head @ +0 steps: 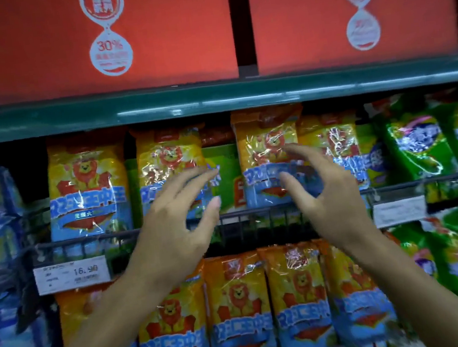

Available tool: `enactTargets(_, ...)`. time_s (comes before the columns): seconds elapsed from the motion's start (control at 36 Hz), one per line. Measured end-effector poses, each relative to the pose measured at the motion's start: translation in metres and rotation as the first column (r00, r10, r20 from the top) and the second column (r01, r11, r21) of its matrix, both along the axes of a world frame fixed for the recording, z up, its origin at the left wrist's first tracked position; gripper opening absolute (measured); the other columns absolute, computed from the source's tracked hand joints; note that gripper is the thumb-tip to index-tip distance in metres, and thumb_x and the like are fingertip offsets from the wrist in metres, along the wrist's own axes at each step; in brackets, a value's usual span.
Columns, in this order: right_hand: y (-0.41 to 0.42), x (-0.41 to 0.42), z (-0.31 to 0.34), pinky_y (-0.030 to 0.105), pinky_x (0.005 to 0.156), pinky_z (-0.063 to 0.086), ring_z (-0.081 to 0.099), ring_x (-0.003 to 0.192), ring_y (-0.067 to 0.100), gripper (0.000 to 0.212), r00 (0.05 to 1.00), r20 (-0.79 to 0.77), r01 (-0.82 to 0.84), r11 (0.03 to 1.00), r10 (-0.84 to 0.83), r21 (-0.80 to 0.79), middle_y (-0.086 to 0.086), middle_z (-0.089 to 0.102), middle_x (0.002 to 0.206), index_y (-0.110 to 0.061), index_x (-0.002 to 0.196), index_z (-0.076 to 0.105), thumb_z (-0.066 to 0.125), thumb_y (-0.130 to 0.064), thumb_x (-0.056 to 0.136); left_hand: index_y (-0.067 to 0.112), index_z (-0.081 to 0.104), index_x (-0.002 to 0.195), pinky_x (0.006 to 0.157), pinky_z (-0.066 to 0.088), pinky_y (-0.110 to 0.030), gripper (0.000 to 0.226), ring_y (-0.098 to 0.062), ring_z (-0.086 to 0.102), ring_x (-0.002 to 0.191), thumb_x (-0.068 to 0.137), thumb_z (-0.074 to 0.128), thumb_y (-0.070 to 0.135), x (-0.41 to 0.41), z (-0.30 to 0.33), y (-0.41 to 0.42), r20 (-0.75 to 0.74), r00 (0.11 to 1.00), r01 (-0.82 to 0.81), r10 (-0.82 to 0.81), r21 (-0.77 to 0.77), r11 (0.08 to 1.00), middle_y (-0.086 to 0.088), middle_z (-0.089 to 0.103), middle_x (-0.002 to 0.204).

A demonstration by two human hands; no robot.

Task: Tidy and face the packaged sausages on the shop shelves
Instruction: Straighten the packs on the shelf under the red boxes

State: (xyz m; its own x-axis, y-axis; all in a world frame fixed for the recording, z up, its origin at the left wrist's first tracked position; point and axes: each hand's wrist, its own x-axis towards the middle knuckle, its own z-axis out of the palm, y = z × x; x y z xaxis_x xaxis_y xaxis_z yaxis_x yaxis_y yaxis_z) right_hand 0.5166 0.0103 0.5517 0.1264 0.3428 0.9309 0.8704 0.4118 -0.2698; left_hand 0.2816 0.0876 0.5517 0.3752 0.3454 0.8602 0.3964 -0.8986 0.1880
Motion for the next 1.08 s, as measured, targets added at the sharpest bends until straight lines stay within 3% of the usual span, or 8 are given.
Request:
enactTargets(0.22,0.002,0.023,-0.002,0.032,0.103,0.048,0.058,0.124,0.02,0.076,0.98,0.026,0.198,0.969,-0.196,-0.151,0.001,0.061,0.14,-0.016,0.152,0.045,0.065,-0.057,0.091,0.024,0.008,0.164,0.112,0.046,-0.04,0.085,-0.011,0.05,0.135,0.1,0.059,0.046,0.064,0.037,-0.004,-0.135,0.985,0.026,-0.105,-0.488,0.872,0.008,0.042,0.156)
enactTargets(0.33,0.008,0.023,-0.005,0.032,0.095,0.056,0.063,0.109,0.014,0.071,0.994,-0.046,0.089,0.99,-0.095,-0.109,-0.004,0.066,0.128,-0.02,0.15,0.049,0.069,-0.051,0.09,0.023,0.029,0.153,0.081,0.052,-0.028,0.053,-0.004,0.055,0.083,0.107,0.054,0.025,0.081,0.046,-0.004,-0.085,0.99,0.051,-0.109,-0.504,0.862,0.022,0.048,0.092)
enactTargets(0.44,0.01,0.027,-0.007,0.015,0.096,0.049,0.061,0.112,0.004,0.067,0.995,-0.102,-0.014,0.995,0.003,-0.099,-0.011,0.065,0.129,-0.024,0.15,0.049,0.071,-0.045,0.091,0.019,0.025,0.157,0.095,0.053,-0.042,0.058,-0.014,0.059,0.093,0.107,0.053,0.023,0.082,0.043,-0.001,-0.005,0.996,0.079,-0.094,-0.493,0.867,0.015,0.055,0.099)
enactTargets(0.53,0.01,0.031,-0.007,0.019,0.098,0.05,0.061,0.109,0.004,0.065,0.996,-0.082,0.015,0.992,-0.025,-0.124,-0.01,0.065,0.128,-0.023,0.153,0.045,0.07,-0.038,0.095,0.019,0.034,0.151,0.102,0.051,-0.042,0.047,-0.02,0.062,0.113,0.108,0.051,0.027,0.079,0.043,-0.001,-0.045,0.994,0.067,-0.103,-0.503,0.862,0.005,0.062,0.127)
enactTargets(0.64,0.007,0.037,0.002,0.043,0.085,0.059,0.071,0.096,0.025,0.058,0.98,0.057,0.196,0.966,-0.189,-0.171,0.003,0.075,0.109,-0.016,0.15,0.048,0.062,-0.043,0.1,0.028,0.04,0.126,0.096,0.054,-0.055,0.023,-0.039,0.064,0.114,0.108,0.051,0.021,0.08,0.043,-0.001,-0.003,0.992,0.105,-0.126,-0.531,0.841,-0.009,0.069,0.115)
enactTargets(0.78,0.008,0.034,0.014,0.046,0.068,0.054,0.066,0.081,0.035,0.064,0.925,0.186,0.372,0.889,-0.331,-0.268,0.008,0.068,0.081,-0.016,0.153,0.04,0.047,-0.055,0.103,0.017,0.036,0.148,0.094,0.053,-0.032,0.044,-0.018,0.065,0.112,0.107,0.053,0.018,0.081,0.039,0.005,0.124,0.983,0.181,-0.137,-0.499,0.847,-0.002,0.066,0.125)
enactTargets(0.94,0.018,0.033,0.01,0.048,0.069,0.057,0.067,0.076,0.026,0.072,0.985,0.019,0.166,0.92,-0.171,-0.356,0.009,0.072,0.087,-0.035,0.161,0.02,0.035,-0.067,0.098,0.018,0.035,0.152,0.096,0.05,-0.027,0.048,-0.014,0.061,0.119,0.107,0.053,0.02,0.072,0.039,0.009,0.188,0.973,0.207,-0.133,-0.457,0.865,0.002,0.061,0.135)
enactTargets(1.08,0.021,0.026,0.008,0.05,0.071,0.058,0.069,0.079,0.027,0.07,0.991,-0.049,0.103,0.949,-0.124,-0.299,0.011,0.073,0.09,-0.033,0.16,0.023,0.038,-0.065,0.1,0.036,0.04,0.131,0.07,0.047,-0.001,0.031,0.01,0.058,0.099,0.108,0.05,0.017,0.068,0.042,0.01,0.177,0.97,0.223,-0.164,-0.399,0.889,0.028,0.056,0.108)
